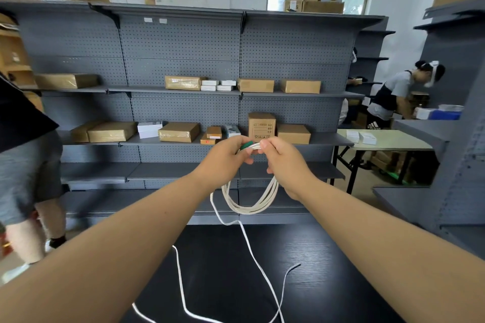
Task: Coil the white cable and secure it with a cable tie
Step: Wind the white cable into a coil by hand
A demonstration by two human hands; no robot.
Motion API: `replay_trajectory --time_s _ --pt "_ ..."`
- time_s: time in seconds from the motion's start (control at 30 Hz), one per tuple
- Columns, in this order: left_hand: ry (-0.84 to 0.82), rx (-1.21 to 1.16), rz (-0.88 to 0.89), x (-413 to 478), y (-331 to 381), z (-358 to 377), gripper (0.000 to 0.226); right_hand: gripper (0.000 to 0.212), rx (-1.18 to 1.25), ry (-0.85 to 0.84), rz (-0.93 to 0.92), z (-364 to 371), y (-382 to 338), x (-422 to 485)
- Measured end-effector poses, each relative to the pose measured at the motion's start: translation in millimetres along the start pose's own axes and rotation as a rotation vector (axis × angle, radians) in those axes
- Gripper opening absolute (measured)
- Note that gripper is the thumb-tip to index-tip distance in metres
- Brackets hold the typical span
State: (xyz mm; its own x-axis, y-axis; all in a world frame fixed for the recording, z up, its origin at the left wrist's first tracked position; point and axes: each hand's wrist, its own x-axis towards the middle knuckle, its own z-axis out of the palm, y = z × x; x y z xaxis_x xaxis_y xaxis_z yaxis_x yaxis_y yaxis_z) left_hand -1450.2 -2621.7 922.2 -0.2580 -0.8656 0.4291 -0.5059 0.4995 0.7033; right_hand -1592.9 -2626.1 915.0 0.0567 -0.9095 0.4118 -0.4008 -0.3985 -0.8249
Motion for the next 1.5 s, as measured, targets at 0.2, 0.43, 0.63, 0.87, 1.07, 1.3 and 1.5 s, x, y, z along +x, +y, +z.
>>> replay_trajectory --time_s 0.2,0.43,0.63,0.87,1.07,1.3,1.5 --pt "-0.058 0.053 -0.005 3 -6 -9 0.024 0.017 -0.103 -0.065 -0.068 -8 -2 0" --pt "-0.178 0.043 -0.101 4 0 -15 0.022 0.038 -0.354 -0.152 -0.249 -16 8 3" --pt "-0.252 0.036 -0.172 7 -2 -17 0.027 0.029 -0.461 -0.098 -0.349 -14 13 3" --pt "-0.169 -0.56 -0.364 2 -7 -12 0.022 0.028 -0.44 -0.037 -0.394 -17 9 2" --pt "-0.044 -0.625 -0.37 3 -3 -7 0.017 0.03 -0.469 -0.025 -0.451 -19 7 0" --pt "0.071 -0.521 -0.283 4 2 2 0.021 0.026 -0.426 0.007 -0.417 -22 3 -1" --pt "-0.02 -0.413 -0.23 1 0 2 0.016 0.028 -0.375 0.0 -0.278 -26 4 3"
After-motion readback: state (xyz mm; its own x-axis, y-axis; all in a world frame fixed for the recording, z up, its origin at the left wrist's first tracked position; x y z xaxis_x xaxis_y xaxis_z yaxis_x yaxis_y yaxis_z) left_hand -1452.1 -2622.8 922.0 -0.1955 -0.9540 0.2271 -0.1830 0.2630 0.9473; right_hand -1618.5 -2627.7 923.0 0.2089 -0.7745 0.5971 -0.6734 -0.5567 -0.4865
